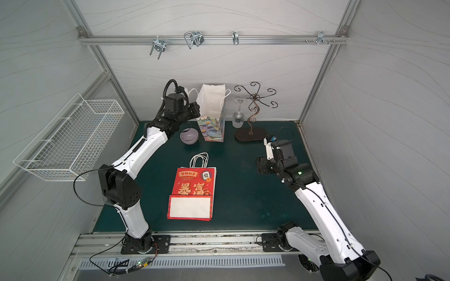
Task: Put away the paper bag
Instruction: Pick up the paper bag from the center of the board.
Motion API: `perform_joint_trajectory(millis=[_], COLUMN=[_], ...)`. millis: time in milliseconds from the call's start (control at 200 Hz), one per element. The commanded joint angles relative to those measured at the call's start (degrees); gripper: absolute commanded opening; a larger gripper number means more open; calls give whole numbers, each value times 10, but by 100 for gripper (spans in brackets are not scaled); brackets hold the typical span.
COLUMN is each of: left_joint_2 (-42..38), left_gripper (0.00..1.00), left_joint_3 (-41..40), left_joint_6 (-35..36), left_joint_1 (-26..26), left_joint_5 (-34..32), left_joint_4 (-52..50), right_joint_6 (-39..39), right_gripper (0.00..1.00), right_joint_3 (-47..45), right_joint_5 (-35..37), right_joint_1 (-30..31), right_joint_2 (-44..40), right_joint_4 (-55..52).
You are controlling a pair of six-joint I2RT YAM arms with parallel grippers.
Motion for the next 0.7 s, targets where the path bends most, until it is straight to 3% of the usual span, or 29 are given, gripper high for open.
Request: perform_joint_trajectory(millis=[0, 410, 480, 695], left_joint_2=[-49, -177, -186, -187], left_gripper=[0, 0, 0, 0], left_joint_3=[-19, -137, -146, -162], left_joint_6=[25, 105, 128, 203], left_joint_1=[5, 9, 9, 9], left_joint_5=[31, 243, 290, 449], left_joint_4=[36, -1, -17, -54], right_joint_6=[-19, -54, -74, -142], right_gripper=[69, 69, 69, 70], right_joint_3=[10, -4, -12, -32], right_joint_5=[14, -12, -49, -266], right_joint_1=[-3, -20, -33, -139], right_joint_2=[-28, -88, -99, -116], right_joint_4=[-18, -47, -43, 1])
